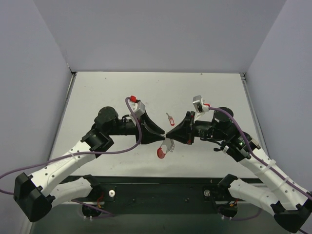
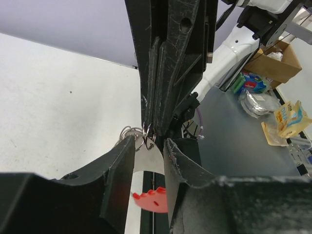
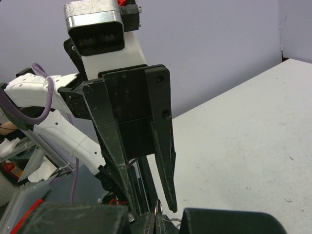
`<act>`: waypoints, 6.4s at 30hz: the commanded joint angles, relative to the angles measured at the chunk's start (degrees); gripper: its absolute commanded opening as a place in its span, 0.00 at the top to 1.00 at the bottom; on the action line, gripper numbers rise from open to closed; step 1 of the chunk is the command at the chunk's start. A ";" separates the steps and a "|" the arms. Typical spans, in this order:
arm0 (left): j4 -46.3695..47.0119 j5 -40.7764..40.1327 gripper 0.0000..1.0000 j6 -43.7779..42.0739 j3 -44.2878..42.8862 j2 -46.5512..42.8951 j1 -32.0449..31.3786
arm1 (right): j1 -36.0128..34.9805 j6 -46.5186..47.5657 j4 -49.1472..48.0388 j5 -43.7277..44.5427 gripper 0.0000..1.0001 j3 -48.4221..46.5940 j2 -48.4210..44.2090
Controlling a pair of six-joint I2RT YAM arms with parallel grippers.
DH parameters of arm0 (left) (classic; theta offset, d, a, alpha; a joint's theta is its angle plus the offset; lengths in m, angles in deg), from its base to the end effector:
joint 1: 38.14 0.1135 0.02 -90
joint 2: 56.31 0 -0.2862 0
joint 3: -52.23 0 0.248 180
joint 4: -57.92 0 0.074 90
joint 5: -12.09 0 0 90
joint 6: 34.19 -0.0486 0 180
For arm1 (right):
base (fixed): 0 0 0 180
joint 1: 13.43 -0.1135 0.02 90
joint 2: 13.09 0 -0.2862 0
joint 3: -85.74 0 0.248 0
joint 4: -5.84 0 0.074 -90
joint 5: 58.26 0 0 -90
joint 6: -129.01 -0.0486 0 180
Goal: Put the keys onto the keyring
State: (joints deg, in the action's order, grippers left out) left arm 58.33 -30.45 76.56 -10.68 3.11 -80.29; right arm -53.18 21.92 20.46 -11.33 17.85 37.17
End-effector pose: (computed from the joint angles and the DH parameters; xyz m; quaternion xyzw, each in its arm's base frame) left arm 0.1454 -0.1799 0.3823 0.4050 0.5595 -0.5834 0.4274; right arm 0.1193 0.1424 0.4144 -0.3869 0.5755 0.5434 0.4732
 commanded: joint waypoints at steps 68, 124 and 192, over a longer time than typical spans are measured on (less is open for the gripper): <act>-11.07 -24.78 1.00 -10.82 2.85 -11.16 0.49 | 14.43 -10.78 8.51 25.49 0.02 -0.86 7.64; -21.53 -34.28 1.00 -11.26 2.68 -16.97 1.02 | 15.31 -18.78 25.83 31.82 0.68 -39.80 73.40; -21.97 -35.51 1.00 -11.26 3.03 -16.27 0.84 | 3.36 -4.71 28.38 38.06 0.40 -32.51 62.41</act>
State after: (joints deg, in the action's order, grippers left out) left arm 34.23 -65.55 65.44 -6.61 -12.54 -79.28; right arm -49.75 19.52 48.83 25.15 -14.63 100.58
